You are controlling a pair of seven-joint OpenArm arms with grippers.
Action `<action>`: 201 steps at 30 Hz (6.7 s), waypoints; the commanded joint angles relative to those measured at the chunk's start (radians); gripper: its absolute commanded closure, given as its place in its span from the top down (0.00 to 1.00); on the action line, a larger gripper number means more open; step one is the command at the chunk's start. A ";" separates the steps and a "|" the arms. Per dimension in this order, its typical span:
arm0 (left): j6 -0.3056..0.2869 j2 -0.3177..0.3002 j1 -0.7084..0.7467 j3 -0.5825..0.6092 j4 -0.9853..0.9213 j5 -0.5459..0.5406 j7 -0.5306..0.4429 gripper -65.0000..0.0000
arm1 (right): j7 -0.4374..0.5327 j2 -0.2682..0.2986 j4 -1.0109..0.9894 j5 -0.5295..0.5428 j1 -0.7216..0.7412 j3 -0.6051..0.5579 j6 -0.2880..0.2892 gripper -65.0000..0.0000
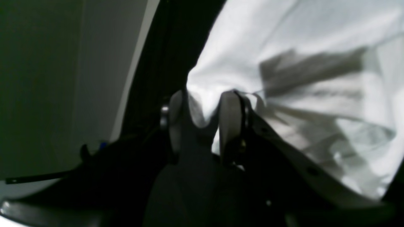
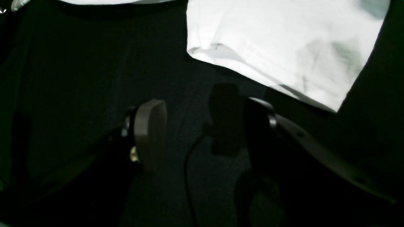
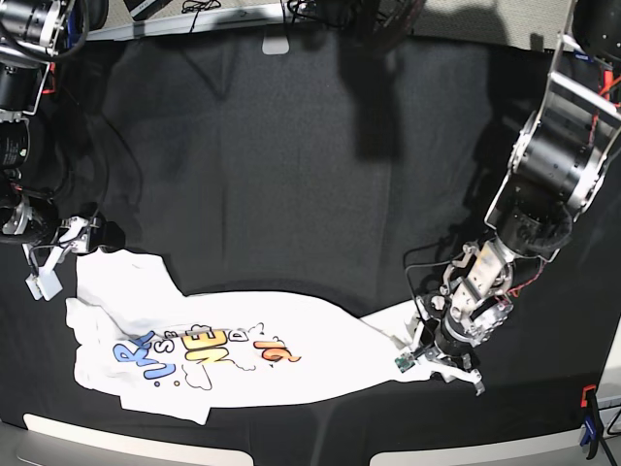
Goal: Layout the t-shirt on the table in an organized manner, then fold the t-shirt properly
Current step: 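Pull the grasped shirt edge with the left gripper to spread the shirt, then grasp the shirt shoulders with both grippers, then lift the shirt by the shoulders with both grippers and shake it out, then lower the shirt with both grippers and lay it flat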
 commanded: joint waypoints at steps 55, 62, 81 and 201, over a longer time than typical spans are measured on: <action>0.031 -0.006 0.147 -0.005 0.413 -0.017 0.347 0.00 | 0.649 0.145 -0.111 -1.106 0.124 -0.729 -0.187 0.63; 0.031 -0.006 0.147 -0.005 0.413 -0.017 0.347 0.00 | 0.710 0.106 -0.233 -1.229 0.124 -0.729 -0.380 0.63; 0.031 -0.009 0.150 -0.005 0.438 -0.016 0.434 0.00 | 0.629 0.054 -0.229 -1.070 0.119 -0.729 -0.354 0.00; 0.367 -0.576 1.102 -0.005 1.395 0.272 0.735 0.00 | 0.324 0.250 0.909 -1.114 -0.883 -0.277 -0.684 0.00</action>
